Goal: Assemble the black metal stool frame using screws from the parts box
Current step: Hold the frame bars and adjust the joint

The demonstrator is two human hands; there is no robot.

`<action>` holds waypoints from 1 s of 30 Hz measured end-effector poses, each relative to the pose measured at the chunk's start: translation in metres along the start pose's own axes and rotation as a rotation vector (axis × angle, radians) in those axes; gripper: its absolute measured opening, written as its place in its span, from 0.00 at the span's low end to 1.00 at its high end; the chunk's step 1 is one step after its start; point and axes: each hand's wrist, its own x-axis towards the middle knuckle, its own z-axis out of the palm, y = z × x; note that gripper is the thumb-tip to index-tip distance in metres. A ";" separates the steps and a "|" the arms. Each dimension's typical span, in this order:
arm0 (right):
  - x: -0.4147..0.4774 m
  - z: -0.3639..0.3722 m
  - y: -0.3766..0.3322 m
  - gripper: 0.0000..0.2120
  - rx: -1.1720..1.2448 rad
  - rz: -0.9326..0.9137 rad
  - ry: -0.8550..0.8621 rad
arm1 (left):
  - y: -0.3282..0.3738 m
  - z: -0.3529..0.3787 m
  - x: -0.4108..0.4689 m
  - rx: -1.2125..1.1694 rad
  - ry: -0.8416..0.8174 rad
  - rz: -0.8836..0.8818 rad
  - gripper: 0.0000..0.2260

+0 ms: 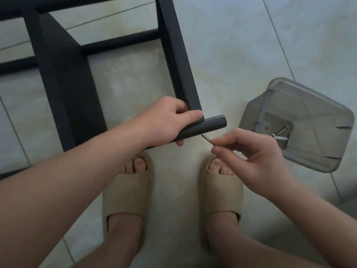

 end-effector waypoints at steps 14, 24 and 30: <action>0.004 0.005 0.001 0.03 -0.106 -0.137 0.005 | 0.002 0.001 -0.003 0.044 0.025 -0.007 0.16; 0.011 0.018 0.001 0.05 -0.252 -0.180 0.054 | 0.001 -0.001 -0.003 0.001 0.001 -0.003 0.17; 0.016 0.027 0.001 0.05 -0.032 0.033 0.063 | 0.000 -0.001 -0.002 -0.022 -0.001 0.007 0.18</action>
